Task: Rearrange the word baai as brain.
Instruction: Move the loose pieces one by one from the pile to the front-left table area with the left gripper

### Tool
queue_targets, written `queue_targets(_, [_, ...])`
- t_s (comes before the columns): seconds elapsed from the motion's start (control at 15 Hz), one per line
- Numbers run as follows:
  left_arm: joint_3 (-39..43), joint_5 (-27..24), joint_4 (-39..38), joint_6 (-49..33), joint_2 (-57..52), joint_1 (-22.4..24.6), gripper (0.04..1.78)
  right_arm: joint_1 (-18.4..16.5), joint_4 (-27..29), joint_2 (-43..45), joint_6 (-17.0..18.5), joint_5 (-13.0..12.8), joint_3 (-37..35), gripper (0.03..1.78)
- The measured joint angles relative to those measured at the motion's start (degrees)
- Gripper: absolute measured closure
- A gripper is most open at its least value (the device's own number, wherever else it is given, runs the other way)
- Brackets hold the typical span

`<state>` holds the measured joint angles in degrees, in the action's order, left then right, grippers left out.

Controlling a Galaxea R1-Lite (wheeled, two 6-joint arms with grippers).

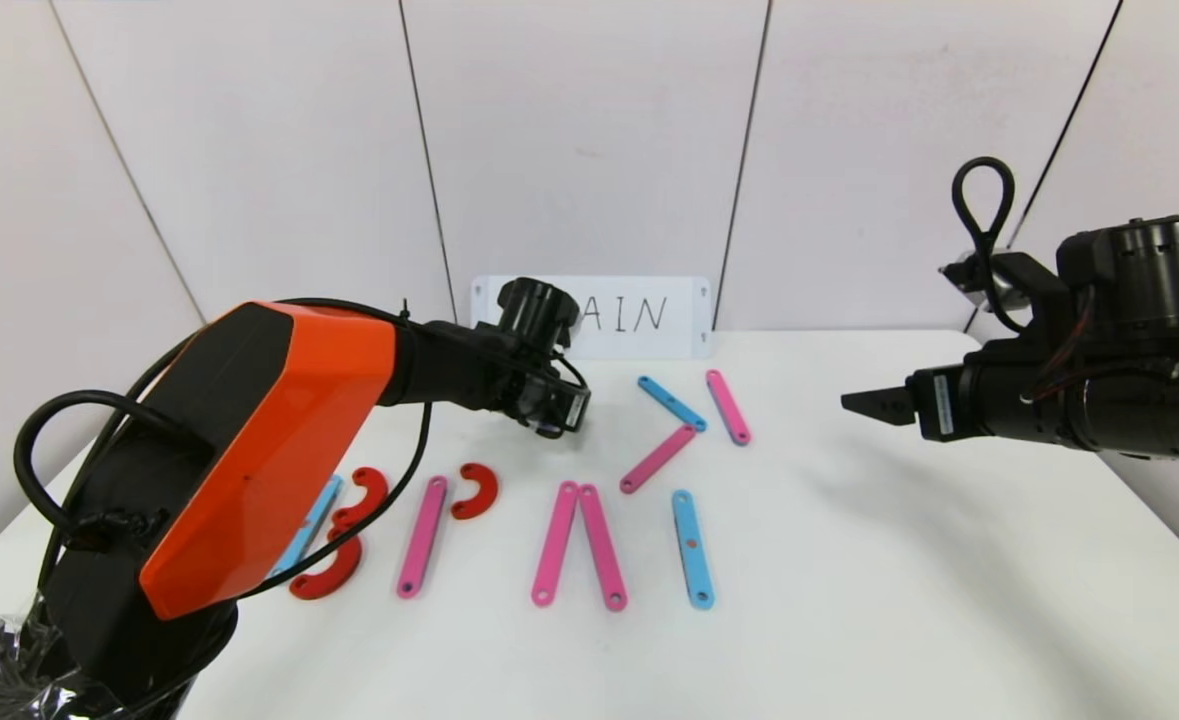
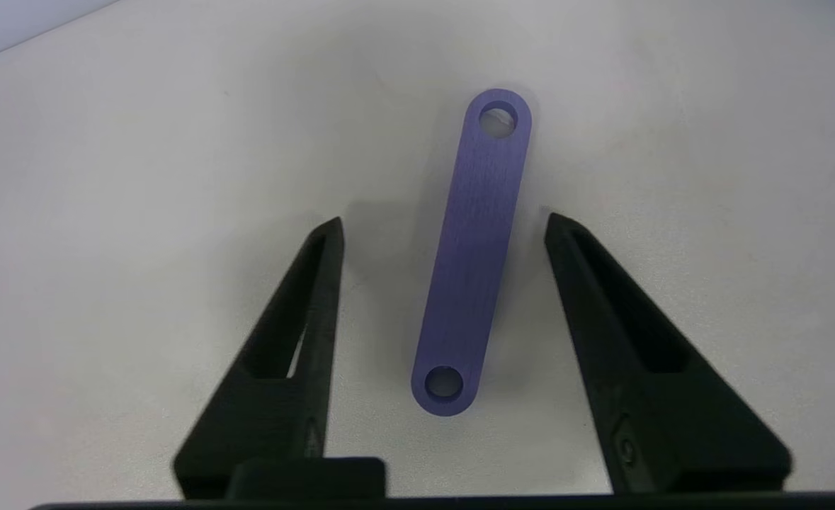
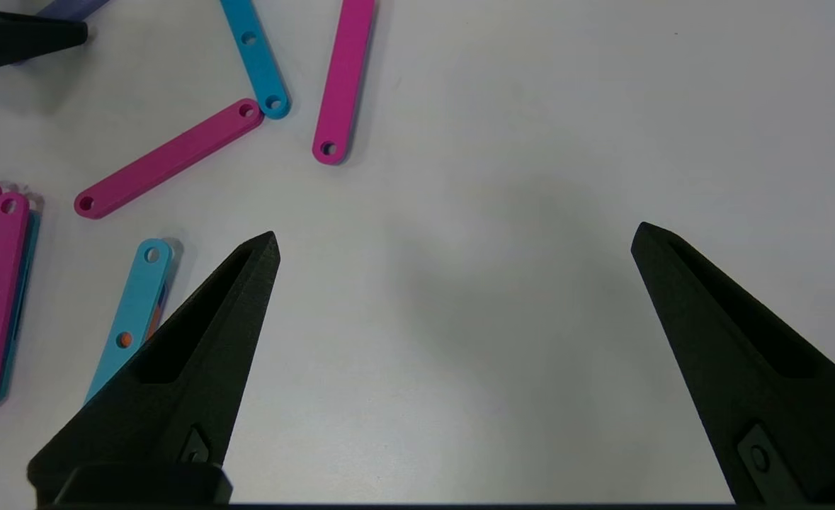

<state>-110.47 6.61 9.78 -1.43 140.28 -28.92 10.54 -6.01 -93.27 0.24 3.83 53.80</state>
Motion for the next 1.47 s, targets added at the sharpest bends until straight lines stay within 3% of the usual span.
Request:
queue_targets(0.2, [-0.2,0.0,0.1,0.0,0.2,0.0,1.39,0.0,0.0,0.0,0.0,0.0,0.0,0.07])
queue_targets(0.33, [-0.3,0.0,0.2,-0.1,0.2,0.0,1.54,0.0,0.0,0.0,0.0,0.0,0.0,0.07])
queue_targets(0.67, [0.3,0.6,1.4,-0.8,-1.1,0.0,1.54,0.0,0.0,0.0,0.0,0.0,0.0,0.07])
queue_targets(0.93, [3.0,6.1,5.7,-7.7,-6.1,-0.3,1.54,0.0,0.0,0.0,0.0,0.0,0.0,0.07])
queue_targets(1.47, [24.4,19.1,8.1,-28.9,-21.6,-6.9,1.54,0.1,0.0,0.0,0.0,0.0,-0.2,0.07])
